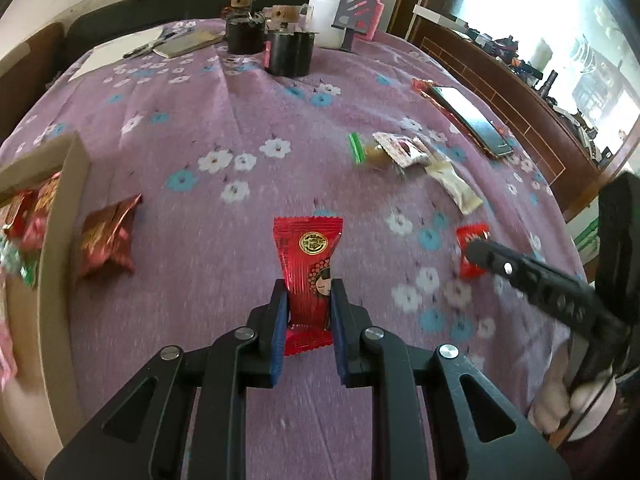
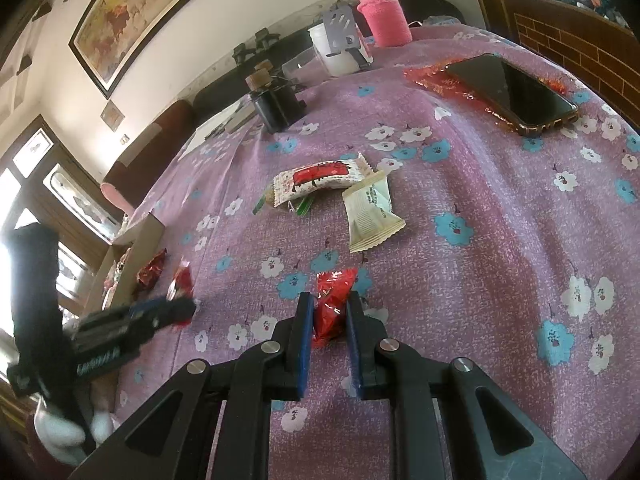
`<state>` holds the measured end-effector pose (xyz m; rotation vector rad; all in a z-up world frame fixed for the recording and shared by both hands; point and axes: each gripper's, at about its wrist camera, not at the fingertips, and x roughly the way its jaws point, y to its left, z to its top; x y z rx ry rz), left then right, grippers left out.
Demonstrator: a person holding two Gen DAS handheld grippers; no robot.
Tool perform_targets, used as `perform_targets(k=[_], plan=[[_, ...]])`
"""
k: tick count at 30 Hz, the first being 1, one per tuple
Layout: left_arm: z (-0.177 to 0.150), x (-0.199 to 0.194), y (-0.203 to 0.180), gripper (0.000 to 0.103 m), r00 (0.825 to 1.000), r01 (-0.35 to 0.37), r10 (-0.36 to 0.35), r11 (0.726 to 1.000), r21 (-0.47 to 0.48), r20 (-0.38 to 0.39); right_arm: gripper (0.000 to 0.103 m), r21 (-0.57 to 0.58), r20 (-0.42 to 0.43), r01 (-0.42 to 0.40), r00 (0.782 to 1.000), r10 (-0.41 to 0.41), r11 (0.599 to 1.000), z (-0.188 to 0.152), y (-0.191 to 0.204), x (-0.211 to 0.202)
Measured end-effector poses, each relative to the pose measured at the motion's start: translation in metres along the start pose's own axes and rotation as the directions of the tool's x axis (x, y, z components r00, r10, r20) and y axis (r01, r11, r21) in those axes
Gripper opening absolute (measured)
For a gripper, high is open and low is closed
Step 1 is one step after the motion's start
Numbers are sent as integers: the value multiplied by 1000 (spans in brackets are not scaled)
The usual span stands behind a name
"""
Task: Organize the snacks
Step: 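Grasp the red gold-sealed candy with the left tool, then carry both red candies over the tray and open both tools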
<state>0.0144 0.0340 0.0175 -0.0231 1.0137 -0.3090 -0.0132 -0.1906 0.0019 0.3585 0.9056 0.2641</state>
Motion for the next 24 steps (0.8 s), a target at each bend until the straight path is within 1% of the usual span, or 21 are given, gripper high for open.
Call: perform_targets(k=[3, 7, 10, 13, 16, 19, 22, 24], plan=[[-7, -14, 0, 17, 999, 26, -26, 999, -21, 33, 16, 0, 4, 6, 1000, -6, 1000, 0, 0, 0], [-16, -45, 11, 17, 994, 42, -35, 997, -61, 108, 16, -3, 26, 7, 1000, -7, 1000, 0, 1, -4], [-27, -66, 32, 17, 990, 43, -27, 992, -118, 140, 16, -12, 47, 17, 999, -16, 1000, 0, 3, -8], [-41, -84, 61, 17, 987, 26, 5, 982, -187, 163, 16, -21, 68, 25, 997, -23, 999, 0, 6, -12], [-57, -104, 94, 17, 982, 3, 48, 964, -265, 185, 16, -34, 65, 28, 998, -25, 999, 0, 13, -13], [-76, -122, 129, 17, 974, -22, 97, 939, -344, 205, 16, -42, 57, -1, 998, 3, 999, -2, 29, -18], [-91, -132, 158, 17, 969, -38, 135, 911, -411, 209, 16, -103, 51, -25, 998, 30, 994, -1, 64, -22], [-100, -136, 174, 17, 966, -43, 151, 894, -446, 210, 16, -161, 40, -48, 998, 56, 986, -1, 95, -22]])
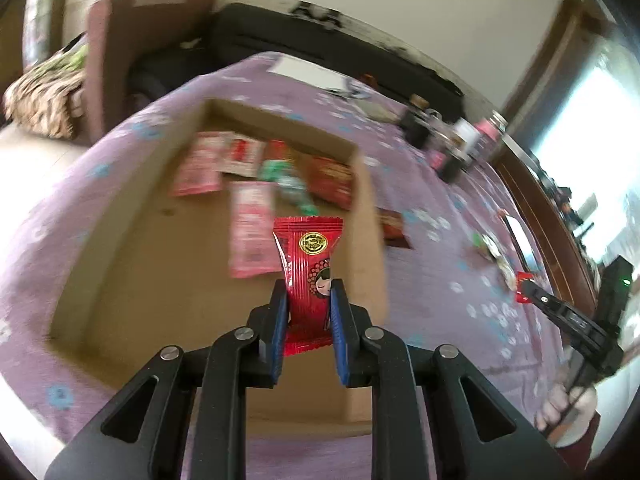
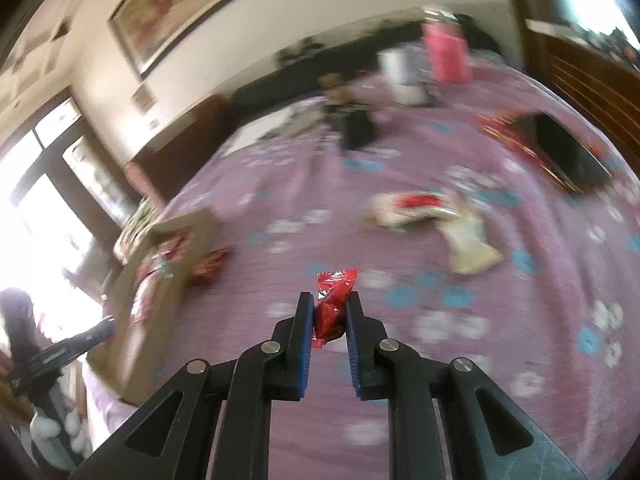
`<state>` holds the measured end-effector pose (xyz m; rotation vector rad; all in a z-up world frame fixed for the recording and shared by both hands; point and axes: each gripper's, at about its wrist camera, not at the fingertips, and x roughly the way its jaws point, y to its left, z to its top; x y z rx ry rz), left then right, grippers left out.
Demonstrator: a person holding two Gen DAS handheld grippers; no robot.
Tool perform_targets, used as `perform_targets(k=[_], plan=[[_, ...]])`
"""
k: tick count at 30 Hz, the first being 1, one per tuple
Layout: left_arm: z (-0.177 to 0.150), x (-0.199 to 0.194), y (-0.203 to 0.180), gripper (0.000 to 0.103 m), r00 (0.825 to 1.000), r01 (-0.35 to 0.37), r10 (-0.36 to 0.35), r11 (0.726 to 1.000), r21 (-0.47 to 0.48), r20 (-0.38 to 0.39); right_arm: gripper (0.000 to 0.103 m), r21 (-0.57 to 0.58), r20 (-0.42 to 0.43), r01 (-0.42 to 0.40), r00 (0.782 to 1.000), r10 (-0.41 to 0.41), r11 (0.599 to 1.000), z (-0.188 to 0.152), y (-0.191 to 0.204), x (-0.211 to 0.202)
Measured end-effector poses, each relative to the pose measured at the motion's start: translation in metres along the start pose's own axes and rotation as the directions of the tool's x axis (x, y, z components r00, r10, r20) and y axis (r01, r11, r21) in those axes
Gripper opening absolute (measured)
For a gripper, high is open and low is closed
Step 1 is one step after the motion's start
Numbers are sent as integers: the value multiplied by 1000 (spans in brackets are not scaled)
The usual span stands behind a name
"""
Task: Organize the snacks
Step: 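Carry both red candies over the tray and open both tools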
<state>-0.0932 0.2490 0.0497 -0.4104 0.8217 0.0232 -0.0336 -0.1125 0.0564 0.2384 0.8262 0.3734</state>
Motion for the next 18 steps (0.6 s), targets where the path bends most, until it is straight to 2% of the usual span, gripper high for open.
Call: perform_targets(k=[5, 10, 15, 18], plan=[[4, -2, 37, 17, 998, -60, 60, 996, -61, -5, 16, -119, -41, -83, 996, 78, 989, 9, 72, 14], [18, 9, 56, 17, 994, -101, 99, 994, -53, -39, 16, -191, -132, -188, 978, 164, 963, 10, 137, 44], [30, 25, 57, 17, 989, -123, 122, 992, -13, -78, 16, -255, -218, -232, 959, 178, 939, 2, 194, 82], [35, 36, 60, 17, 985, -135, 134, 991, -1, -106, 15, -276, -264, -244, 949, 171, 930, -6, 215, 103]])
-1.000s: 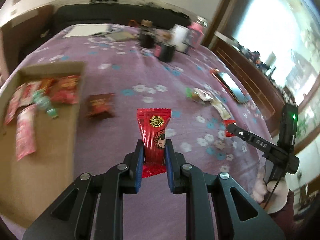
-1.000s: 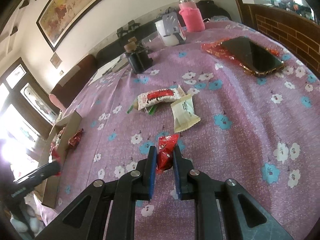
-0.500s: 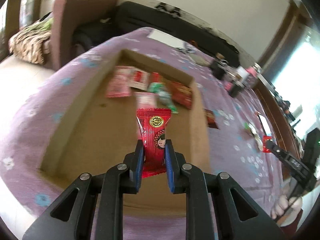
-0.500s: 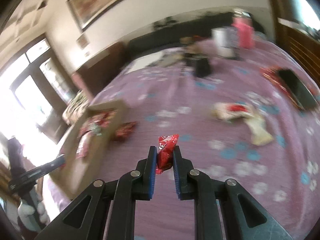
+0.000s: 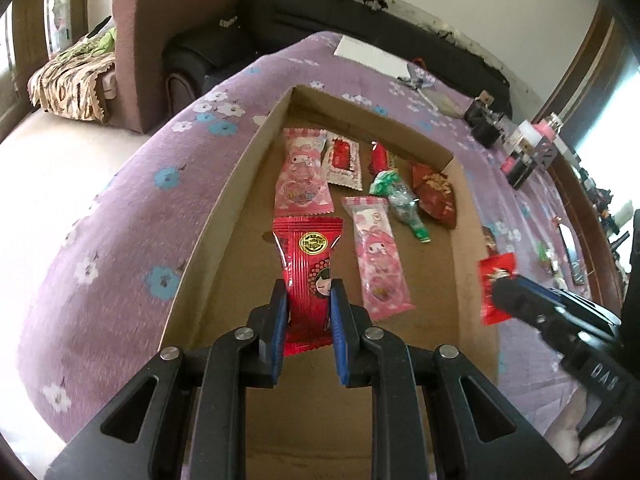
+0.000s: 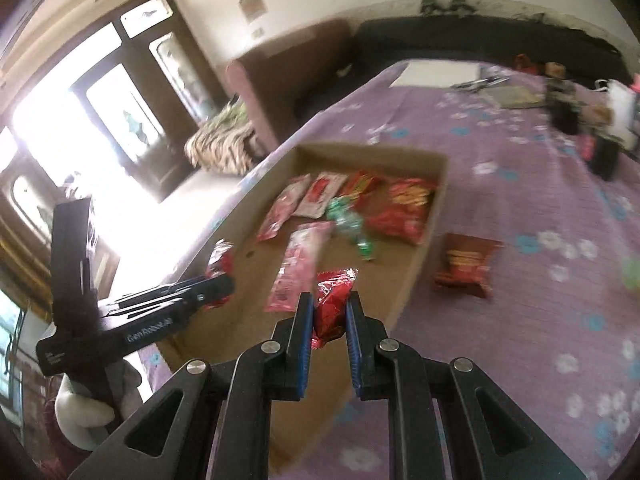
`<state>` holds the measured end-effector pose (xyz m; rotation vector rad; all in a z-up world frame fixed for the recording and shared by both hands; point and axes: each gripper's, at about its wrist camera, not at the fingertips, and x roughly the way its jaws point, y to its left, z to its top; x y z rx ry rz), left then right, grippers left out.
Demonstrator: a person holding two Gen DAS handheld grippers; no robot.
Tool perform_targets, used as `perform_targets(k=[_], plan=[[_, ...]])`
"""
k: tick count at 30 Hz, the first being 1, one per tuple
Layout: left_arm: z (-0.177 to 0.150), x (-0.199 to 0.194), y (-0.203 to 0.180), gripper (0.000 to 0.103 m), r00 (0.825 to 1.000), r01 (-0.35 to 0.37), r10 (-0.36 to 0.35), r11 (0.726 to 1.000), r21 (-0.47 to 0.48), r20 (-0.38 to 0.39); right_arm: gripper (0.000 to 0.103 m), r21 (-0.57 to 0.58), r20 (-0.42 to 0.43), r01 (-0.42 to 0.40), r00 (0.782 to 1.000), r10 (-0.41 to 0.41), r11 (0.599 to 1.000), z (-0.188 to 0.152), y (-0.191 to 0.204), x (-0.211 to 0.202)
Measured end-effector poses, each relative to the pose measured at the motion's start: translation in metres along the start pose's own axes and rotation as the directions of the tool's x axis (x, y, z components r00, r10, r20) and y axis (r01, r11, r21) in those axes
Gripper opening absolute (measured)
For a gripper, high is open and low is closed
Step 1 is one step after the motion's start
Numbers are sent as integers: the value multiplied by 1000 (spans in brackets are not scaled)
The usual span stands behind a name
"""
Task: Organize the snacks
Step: 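Carry both red candies over the tray and open both tools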
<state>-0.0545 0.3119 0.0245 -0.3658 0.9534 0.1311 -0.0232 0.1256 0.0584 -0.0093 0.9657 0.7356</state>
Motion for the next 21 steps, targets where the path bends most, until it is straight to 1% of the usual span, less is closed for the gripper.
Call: perform_targets(k=[3, 7, 9, 11, 13, 16, 17, 19, 20, 21], plan=[[4, 8, 2, 17, 1000, -3, 3, 1000, -1, -20, 15, -23, -38, 19, 999, -20, 1000, 6, 11, 24], [7, 13, 6, 17, 999, -11, 11, 1000, 0, -30, 15, -19, -81, 32, 996, -34, 999, 11, 9, 50], [7, 14, 8, 17, 999, -28, 28, 1000, -2, -29, 15, -18, -91, 33, 995, -35, 999, 11, 9, 57], [7, 14, 9, 17, 999, -22, 22, 1000, -5, -28, 16, -20, -100, 34, 994, -36, 999, 12, 11, 65], [7, 13, 9, 18, 999, -22, 22, 1000, -6, -31, 19, -23, -101, 35, 994, -37, 999, 12, 13, 69], [7, 10, 9, 22, 999, -18, 17, 1000, -18, -39, 21, -22, -95, 33, 995, -35, 999, 12, 15, 70], [6, 7, 9, 24, 999, -19, 18, 1000, -23, -38, 24, -23, -92, 30, 995, -32, 999, 12, 16, 70], [5, 0, 8, 36, 999, -25, 25, 999, -28, -23, 27, -31, -77, 30, 997, -32, 999, 12, 18, 65], [5, -5, 7, 48, 1000, -28, 28, 999, -32, -11, 27, -38, -66, 32, 997, -34, 999, 13, 19, 61], [4, -10, 7, 55, 999, -32, 33, 999, -38, 2, 27, -44, -57, 33, 998, -35, 998, 13, 20, 56]])
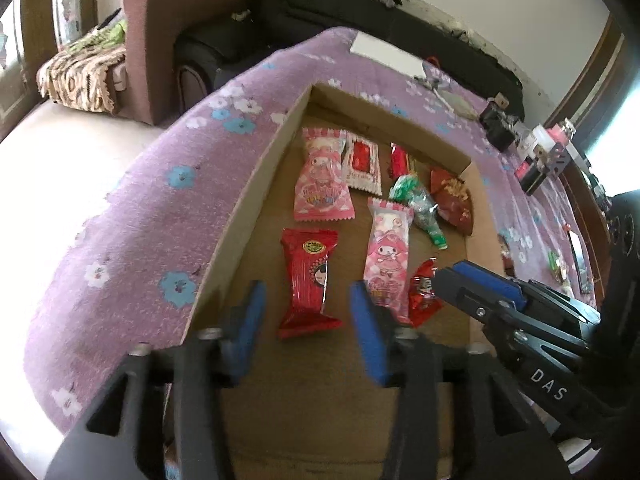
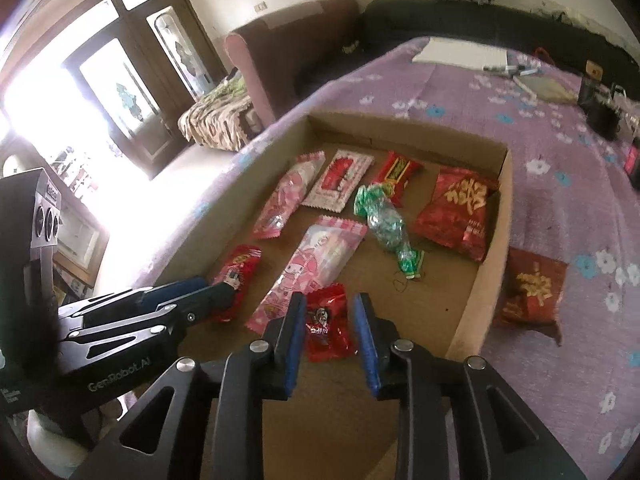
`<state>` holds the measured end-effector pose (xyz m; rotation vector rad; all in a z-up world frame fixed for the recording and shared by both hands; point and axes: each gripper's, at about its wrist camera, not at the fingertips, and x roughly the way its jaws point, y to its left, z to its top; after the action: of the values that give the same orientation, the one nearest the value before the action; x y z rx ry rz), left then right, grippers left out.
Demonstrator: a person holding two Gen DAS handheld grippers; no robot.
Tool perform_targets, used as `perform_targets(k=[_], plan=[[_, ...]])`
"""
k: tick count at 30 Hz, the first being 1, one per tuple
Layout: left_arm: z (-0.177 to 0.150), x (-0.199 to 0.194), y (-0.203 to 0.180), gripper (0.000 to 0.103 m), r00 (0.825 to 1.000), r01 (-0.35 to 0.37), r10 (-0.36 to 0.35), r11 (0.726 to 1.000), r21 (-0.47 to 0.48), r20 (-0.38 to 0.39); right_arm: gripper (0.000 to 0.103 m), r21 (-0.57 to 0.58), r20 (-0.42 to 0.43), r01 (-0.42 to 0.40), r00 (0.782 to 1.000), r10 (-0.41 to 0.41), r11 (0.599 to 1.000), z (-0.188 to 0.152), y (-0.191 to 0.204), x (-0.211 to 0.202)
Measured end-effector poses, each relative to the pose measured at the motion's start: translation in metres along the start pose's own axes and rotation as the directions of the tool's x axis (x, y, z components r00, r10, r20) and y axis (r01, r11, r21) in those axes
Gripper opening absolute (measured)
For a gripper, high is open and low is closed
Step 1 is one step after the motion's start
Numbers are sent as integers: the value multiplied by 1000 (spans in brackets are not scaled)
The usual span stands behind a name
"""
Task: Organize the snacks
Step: 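Carry both red candies over the tray and open both tools, then move both open tools back to the snacks beside the tray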
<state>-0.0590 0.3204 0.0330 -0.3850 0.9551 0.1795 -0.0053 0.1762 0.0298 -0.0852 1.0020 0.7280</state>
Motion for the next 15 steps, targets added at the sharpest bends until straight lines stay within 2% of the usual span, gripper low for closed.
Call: perform_targets(k=[4, 9, 13, 15], plan=[[-4, -24, -2, 55, 998, -3, 5, 1000, -29, 63, 28, 0, 53, -7, 999, 7, 1000, -2, -2, -27], [-13, -48, -14, 55, 991, 60, -54, 997, -48, 124, 29, 36, 121, -3, 993, -2, 999, -17, -26, -70], [-21, -57, -34, 57, 985, 106, -102, 994, -23, 137, 29, 119, 168, 42, 984, -62, 992, -41, -73, -110], [-25, -57, -46, 57, 984, 122, -121, 993, -3, 134, 29, 183, 186, 88, 975, -122, 979, -55, -106, -133]])
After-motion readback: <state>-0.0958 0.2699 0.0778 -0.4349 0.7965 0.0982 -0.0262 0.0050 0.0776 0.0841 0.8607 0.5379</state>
